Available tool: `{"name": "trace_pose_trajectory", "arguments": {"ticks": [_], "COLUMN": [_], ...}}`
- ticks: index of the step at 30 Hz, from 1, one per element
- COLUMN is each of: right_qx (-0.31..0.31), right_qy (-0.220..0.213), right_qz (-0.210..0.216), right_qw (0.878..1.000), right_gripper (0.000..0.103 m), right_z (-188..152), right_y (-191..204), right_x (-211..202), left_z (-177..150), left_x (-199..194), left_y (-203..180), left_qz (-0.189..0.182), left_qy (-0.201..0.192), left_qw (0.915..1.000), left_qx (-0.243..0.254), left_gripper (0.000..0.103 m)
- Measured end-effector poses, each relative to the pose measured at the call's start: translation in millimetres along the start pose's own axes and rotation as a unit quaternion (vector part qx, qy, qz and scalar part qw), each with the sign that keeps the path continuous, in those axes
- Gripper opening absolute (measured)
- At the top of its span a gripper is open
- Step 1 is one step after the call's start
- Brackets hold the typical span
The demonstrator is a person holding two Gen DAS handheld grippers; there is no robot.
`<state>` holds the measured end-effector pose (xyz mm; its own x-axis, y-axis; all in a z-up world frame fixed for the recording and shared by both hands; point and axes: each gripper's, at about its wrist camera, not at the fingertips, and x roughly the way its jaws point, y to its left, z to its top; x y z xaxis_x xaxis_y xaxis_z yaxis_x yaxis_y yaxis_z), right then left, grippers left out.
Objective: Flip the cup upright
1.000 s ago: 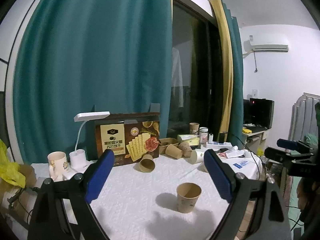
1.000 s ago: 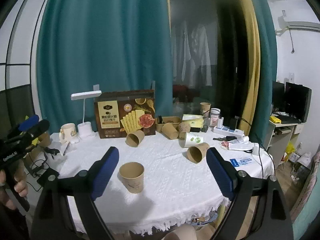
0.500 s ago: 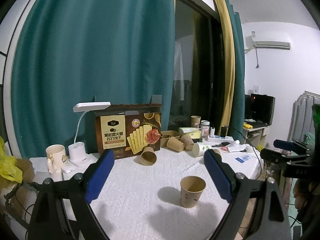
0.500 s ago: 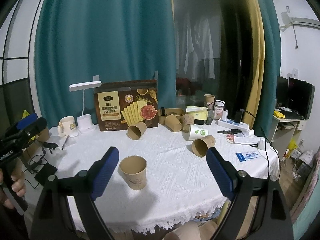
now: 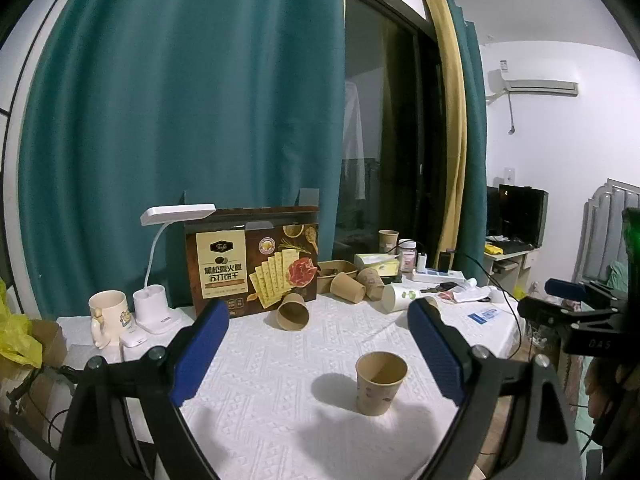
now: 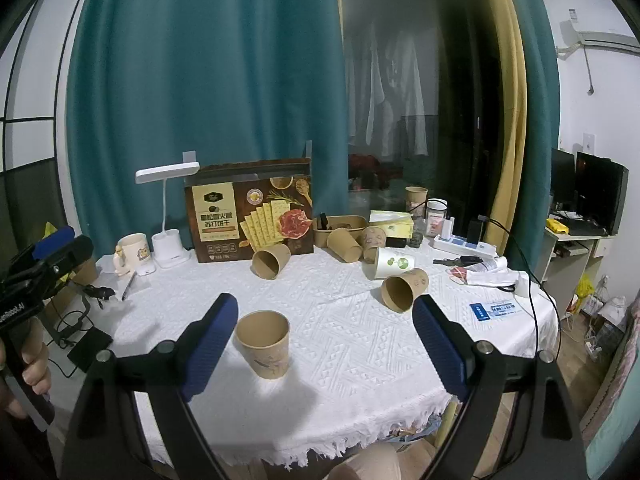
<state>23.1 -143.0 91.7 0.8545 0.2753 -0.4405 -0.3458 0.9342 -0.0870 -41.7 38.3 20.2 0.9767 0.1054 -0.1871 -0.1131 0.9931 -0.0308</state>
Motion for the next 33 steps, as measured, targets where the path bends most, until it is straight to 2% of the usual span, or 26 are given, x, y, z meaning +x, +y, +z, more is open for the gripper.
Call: {"name": "trace_pose_trajectory", "arguments": {"ticks": [33], "right_qx": [0.002], "right_qy": [0.001], "right_qz": [-0.001], "right_qw": [1.0], "right_gripper": [0.087], "right_z": [-2.3], "right_y": [-4.3], "right_x": [1.8], "left_z": [1.0], "left_x": [1.6], "left_y": [-0.5], "left_qz": [0.0], "left_qy": [0.0], "left_qw": [1.0], "left_qx": [0.001], "left_gripper": [0.091]}}
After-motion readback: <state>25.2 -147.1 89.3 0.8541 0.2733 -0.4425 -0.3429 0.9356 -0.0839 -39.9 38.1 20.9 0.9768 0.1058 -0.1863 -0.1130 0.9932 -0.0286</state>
